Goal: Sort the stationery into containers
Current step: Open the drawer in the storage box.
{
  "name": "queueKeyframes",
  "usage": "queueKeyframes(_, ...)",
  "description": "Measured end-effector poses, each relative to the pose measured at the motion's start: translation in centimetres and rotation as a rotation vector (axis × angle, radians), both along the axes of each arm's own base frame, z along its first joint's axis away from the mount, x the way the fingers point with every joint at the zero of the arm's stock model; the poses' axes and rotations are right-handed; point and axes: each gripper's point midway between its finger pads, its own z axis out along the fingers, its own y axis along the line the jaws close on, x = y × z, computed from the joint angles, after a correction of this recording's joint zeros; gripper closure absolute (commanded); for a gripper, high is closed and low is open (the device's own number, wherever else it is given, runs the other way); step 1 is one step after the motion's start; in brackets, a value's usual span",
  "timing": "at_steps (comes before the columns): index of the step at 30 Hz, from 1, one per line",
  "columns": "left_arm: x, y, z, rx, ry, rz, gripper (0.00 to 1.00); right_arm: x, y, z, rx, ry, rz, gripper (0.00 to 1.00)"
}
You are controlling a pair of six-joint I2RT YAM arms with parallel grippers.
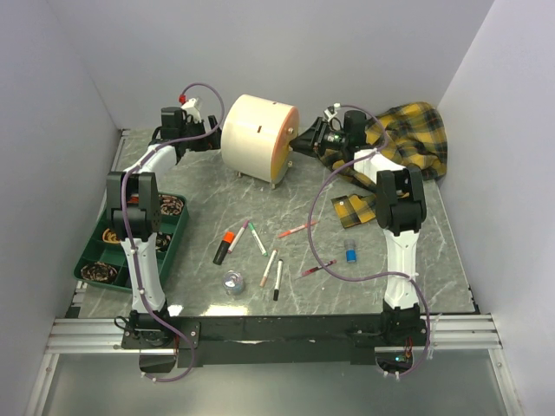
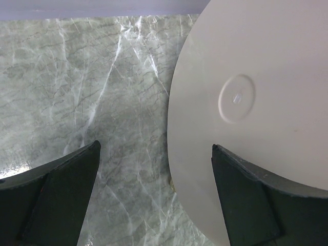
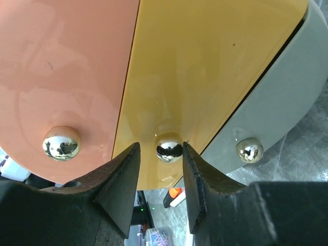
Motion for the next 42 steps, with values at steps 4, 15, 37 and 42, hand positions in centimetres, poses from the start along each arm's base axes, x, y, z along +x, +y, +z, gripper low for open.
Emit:
queueKeyframes(4,0.0,0.0,-0.1,0.004,0.000,0.002,0.04,0.0,0.1,-0.3,0.000,0.008,0.001,0.57)
queueKeyframes(15,0.2,-0.1,-0.6,0.007,0.008,0.002,0.04,-0.2,0.4,-0.8,-0.004,0.021,0.007,0.73)
queueKeyframes(37,0.9,0.8,-1.1,0.071,-0.004,0.025,0.02,-2.5,-5.3,-1.2,-0.019,0.023,-0.023,0.81)
queueKeyframes(42,1.0,1.1,-1.5,0.094,-0.004,0.034,0.02,-3.0,-6.7,-1.2,-0.024,0.023,-0.037,0.81)
